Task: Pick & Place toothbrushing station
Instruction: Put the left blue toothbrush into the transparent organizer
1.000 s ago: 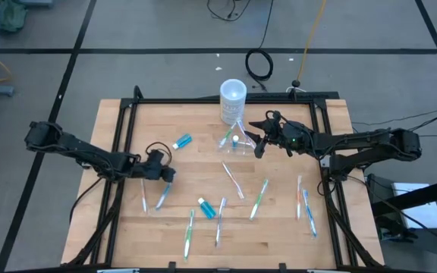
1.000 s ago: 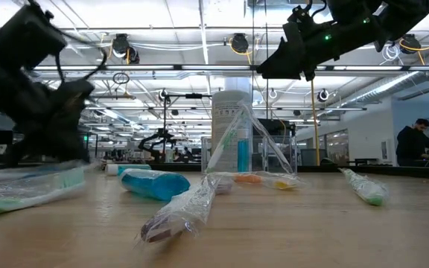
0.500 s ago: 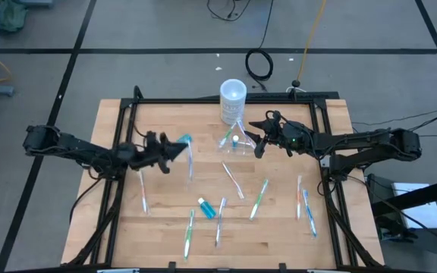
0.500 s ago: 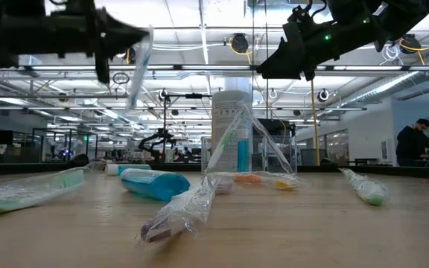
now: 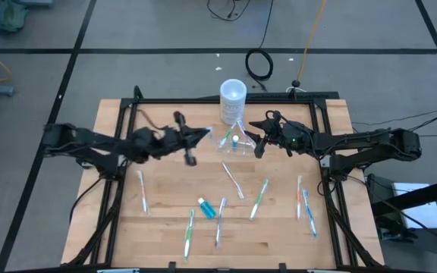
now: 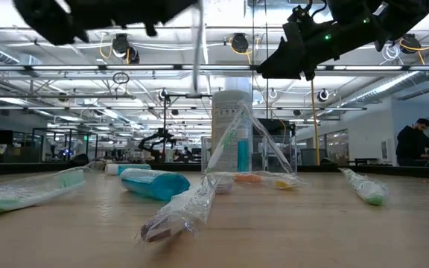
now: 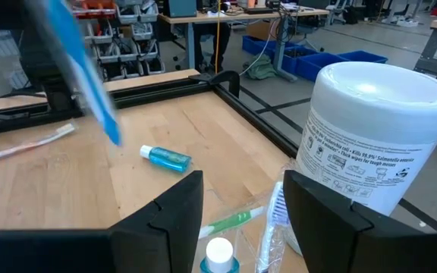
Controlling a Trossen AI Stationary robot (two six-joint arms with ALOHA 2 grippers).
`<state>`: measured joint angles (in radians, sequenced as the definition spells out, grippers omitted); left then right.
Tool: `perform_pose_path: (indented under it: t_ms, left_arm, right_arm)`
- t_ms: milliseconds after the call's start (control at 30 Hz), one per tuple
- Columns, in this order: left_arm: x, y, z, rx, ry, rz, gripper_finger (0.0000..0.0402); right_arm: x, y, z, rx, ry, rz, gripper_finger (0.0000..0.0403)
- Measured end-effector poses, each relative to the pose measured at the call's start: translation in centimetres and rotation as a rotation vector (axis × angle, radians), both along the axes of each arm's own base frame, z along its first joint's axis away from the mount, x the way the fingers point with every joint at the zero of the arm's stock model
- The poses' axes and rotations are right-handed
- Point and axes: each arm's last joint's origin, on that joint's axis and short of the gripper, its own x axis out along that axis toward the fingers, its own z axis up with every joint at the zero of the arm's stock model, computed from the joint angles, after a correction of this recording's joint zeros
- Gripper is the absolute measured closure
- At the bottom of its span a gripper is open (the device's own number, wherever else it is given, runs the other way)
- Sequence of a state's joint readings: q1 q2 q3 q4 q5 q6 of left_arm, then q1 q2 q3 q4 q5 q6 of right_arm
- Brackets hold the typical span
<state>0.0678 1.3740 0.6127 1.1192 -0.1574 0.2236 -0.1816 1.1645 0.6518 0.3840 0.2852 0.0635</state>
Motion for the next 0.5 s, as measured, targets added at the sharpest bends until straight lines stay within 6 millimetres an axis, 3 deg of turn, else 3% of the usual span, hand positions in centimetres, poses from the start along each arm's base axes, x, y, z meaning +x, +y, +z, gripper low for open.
perform_pose_path:
  t_ms: [200, 367, 500]
  left_arm:
    - [3.8, 3.7, -2.8, -0.054, 0.084, 0.095, 0.0387]
    - [5.2, 6.5, -5.5, -0.176, 0.133, 0.141, 0.0397]
    - [5.6, 7.4, -7.3, -0.267, 0.162, 0.145, 0.0378]
  right_arm:
    - [0.0, 0.0, 0.0, -0.004, 0.002, 0.001, 0.0225]
    - [0.0, 0.0, 0.0, -0.004, 0.002, 0.001, 0.0225]
    - [0.0, 0.0, 0.0, -0.004, 0.002, 0.001, 0.0225]
